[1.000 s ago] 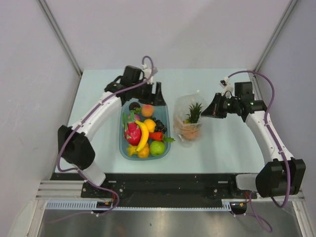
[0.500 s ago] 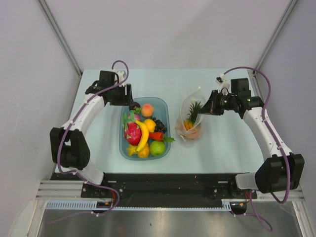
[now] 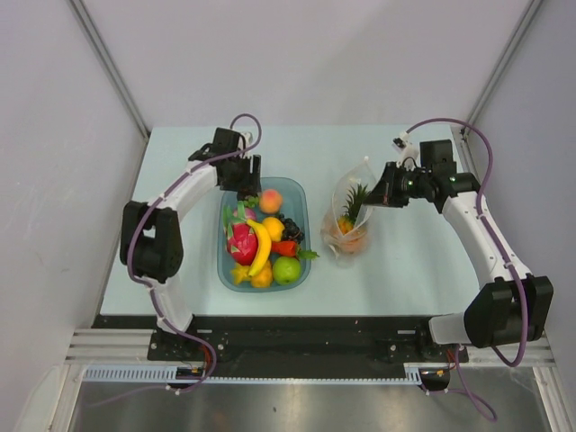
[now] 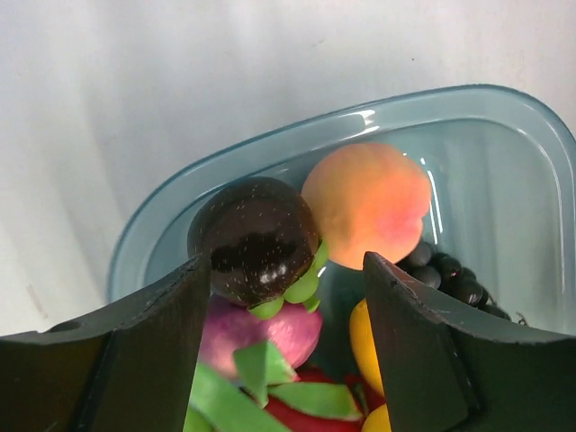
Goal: Place the food in the zip-top bag and seal the zipper
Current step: Pick up the fake fruit from the bin.
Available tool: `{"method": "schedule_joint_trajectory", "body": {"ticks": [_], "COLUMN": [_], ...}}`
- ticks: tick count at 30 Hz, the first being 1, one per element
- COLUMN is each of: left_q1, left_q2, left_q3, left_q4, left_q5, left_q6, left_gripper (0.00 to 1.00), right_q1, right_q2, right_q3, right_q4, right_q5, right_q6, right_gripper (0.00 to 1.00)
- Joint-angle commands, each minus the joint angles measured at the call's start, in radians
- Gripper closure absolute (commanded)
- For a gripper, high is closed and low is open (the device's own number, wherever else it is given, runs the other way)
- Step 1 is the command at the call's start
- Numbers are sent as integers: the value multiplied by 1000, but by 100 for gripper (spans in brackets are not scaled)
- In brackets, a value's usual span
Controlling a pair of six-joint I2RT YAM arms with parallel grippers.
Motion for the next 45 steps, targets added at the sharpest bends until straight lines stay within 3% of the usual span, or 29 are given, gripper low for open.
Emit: {"method": "schedule_joint_trajectory", "body": {"ticks": [1,9,21,23,27,32,36,40,45], "left_q1": [-19,-40,-95,-108,-103,-83,-118,-222,-382], "left_q2": [64,83,118,120,86,-72,-158,-235,-259], "left_q3": [58,18,28,17,21,55,141,192,239], "left_q4": [-10,1,-13,-1,19,73,77,121,208], "left_q5": [-83,-166,-158,-163,-195,-212,-131,143,211], "left_q6": [-80,-125,-80,-85,-77,8,61,32,-4], "left_gripper": [27,25,19,23,42,56,60,58,55], "right_q1": [3,3,3,4,3,4,3,3,3], "right_q2": [-8,-34,-33,-31,-25,-25,-27,-25,-25], "right_q3": [57,44,37,40,47,46,43,40,38], "right_q4": [-5,-3,-10,-11,-13,-13,-16,-11,-8], "right_q5": [13,11,8,7,1,-9,-15,-24,-30], "right_q6": [-39,-38,-44,-46,-53,-66,-69,-67,-64], "right_gripper": [100,100,100,100,100,100,100,100,100]}}
